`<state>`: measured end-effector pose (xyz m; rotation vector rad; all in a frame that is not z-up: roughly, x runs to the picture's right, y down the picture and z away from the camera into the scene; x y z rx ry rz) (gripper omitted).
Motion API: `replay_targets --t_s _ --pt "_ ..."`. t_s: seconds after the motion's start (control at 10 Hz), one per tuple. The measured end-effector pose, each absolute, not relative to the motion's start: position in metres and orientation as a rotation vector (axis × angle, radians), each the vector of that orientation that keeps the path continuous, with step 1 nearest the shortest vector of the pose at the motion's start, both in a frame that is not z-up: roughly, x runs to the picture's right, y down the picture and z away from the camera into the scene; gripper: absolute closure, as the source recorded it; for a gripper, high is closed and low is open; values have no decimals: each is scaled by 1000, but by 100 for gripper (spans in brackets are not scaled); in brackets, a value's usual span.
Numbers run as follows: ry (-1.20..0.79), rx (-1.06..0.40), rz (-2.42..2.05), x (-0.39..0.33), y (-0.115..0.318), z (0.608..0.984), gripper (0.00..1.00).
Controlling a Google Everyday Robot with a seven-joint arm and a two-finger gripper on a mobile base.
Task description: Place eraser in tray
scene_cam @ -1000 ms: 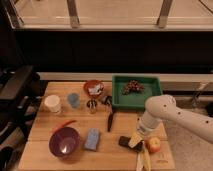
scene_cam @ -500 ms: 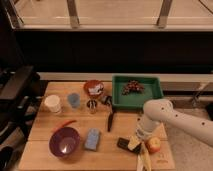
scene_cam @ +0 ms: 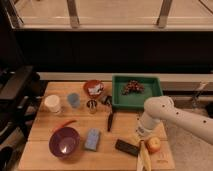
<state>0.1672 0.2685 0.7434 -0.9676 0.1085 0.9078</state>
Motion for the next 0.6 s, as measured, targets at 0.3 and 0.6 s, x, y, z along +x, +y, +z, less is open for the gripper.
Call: replay_targets --t_s 0.3,0.6 --pt "98 -950 929 172 260 739 88" --pt "69 -961 927 163 260 741 61"
